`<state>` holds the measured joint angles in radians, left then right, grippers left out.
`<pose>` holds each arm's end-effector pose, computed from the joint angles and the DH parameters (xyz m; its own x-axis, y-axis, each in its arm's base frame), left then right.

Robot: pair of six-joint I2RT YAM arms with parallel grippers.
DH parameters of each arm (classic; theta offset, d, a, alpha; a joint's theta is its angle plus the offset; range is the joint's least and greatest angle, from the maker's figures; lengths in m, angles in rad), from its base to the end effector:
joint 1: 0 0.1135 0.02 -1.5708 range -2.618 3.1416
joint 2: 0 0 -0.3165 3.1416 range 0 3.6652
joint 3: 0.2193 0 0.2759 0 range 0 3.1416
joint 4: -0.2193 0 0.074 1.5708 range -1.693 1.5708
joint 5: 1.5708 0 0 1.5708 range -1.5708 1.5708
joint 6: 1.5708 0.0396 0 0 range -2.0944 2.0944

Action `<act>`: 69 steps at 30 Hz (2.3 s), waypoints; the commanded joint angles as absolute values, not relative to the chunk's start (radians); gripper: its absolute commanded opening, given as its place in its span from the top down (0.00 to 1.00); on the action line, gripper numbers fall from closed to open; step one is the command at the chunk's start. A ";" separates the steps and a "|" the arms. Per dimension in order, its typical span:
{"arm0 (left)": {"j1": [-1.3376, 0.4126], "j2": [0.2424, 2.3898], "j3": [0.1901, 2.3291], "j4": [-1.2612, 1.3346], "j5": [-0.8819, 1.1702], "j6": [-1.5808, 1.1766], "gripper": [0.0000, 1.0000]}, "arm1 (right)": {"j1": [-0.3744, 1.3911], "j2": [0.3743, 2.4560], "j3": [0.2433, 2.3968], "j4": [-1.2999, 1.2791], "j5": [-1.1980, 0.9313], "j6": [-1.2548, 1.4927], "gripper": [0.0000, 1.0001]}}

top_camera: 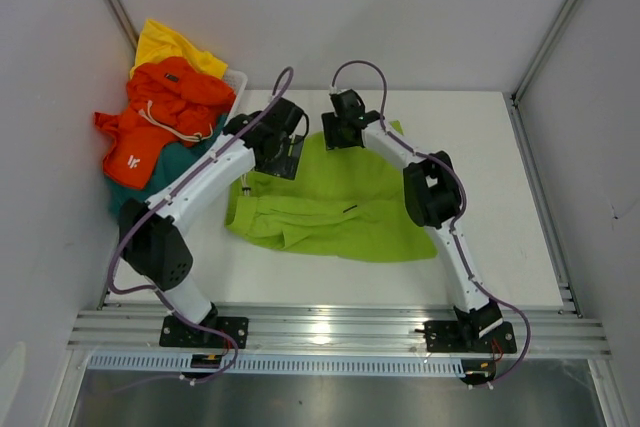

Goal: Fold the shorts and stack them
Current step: Flatten the shorts out

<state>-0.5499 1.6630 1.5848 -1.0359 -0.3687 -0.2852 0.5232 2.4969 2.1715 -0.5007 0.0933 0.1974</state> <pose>0.3240 -0.1818 0.3679 -0.8333 0.2030 -0.5142 0.1225 0.9748 0.1863 0.5425 0.3087 0.1911 -0.7114 -0.1849 -0.6780 -0.3093 0.9487 0.0657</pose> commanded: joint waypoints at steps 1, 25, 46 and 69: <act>-0.574 1.649 1.548 -0.977 -0.388 -0.143 0.17 | 0.534 2.546 2.272 -0.563 0.163 0.158 0.33; -0.635 1.799 1.485 -0.931 -0.198 -0.060 0.15 | 0.479 2.545 2.197 -0.442 0.158 0.187 0.94; -0.581 1.732 1.414 -0.922 -0.023 -0.074 0.86 | 0.471 2.559 2.213 -0.442 0.138 0.199 1.00; -1.040 1.519 1.051 -0.888 0.142 -0.264 0.96 | 0.357 2.645 2.421 -0.413 0.061 0.270 1.00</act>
<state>-0.9901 1.5578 1.1000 -0.9253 0.0463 -0.2146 0.3622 2.6392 2.3646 -0.4454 0.0811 0.2588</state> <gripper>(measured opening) 0.026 0.003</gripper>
